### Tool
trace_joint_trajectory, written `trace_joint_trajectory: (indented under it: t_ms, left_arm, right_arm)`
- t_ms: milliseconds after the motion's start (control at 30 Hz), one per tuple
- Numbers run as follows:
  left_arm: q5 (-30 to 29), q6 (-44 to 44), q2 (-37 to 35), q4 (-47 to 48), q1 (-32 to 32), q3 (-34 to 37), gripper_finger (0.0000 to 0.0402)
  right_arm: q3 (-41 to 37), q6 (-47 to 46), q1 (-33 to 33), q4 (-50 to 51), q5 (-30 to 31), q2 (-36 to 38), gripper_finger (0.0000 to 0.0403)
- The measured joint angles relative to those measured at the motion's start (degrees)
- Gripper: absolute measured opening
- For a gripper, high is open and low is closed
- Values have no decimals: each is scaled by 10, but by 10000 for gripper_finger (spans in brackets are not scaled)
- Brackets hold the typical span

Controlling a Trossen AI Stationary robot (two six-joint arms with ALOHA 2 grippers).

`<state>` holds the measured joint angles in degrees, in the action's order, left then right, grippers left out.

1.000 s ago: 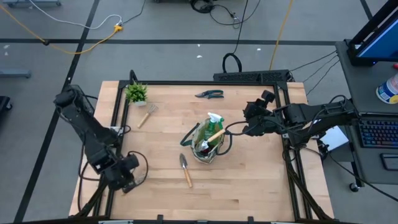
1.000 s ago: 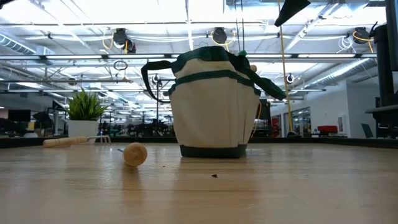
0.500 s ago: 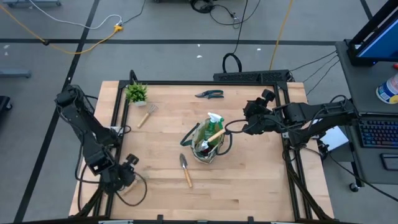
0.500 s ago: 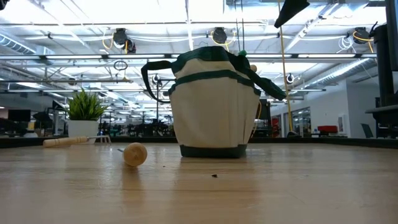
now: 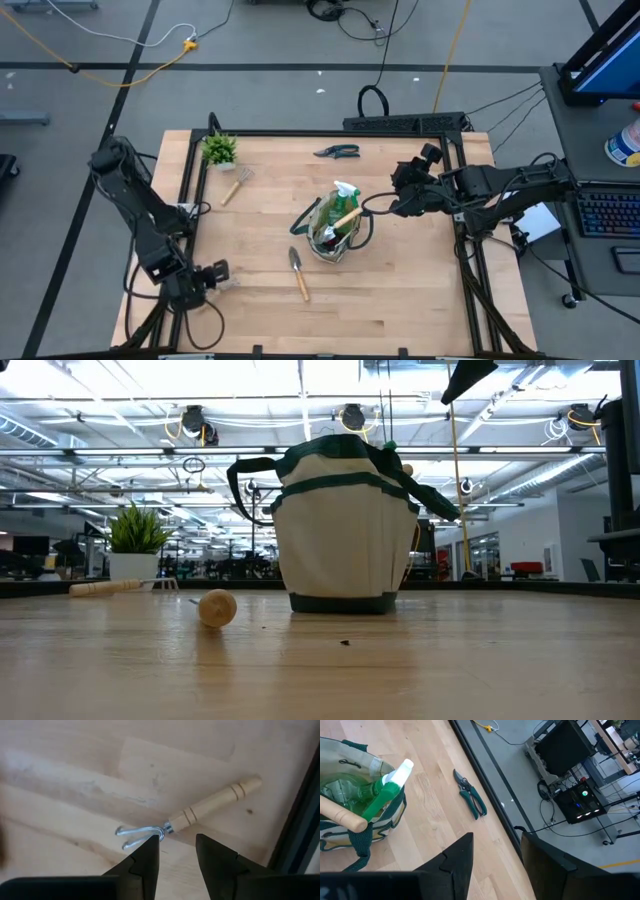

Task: Pick & Place Garden tools in Gardening bag
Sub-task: Put the bottom brown hand rake into the gardening bag

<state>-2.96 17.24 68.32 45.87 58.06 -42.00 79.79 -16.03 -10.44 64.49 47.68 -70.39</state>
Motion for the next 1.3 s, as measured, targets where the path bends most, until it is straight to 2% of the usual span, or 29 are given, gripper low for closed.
trace_joint_trajectory:
  t_ms: [200, 400, 667, 833, 1300]
  left_arm:
    - [0, 89, 62, -54, 0, 0, 136]
    - [-35, 116, 99, -74, 5, 0, 136]
    - [-46, 122, 101, -74, 31, 0, 136]
    - [-16, 166, 101, -81, 50, 0, 136]
    - [-34, 142, 100, -57, 53, 0, 136]
  right_arm:
    - [0, -17, 0, 0, 0, 0, 155]
    - [0, -19, 0, 0, 0, 0, 155]
    - [0, -19, 0, 0, 0, 0, 155]
    - [0, -19, 0, 0, 0, 0, 155]
    - [0, -28, 0, 0, 0, 0, 155]
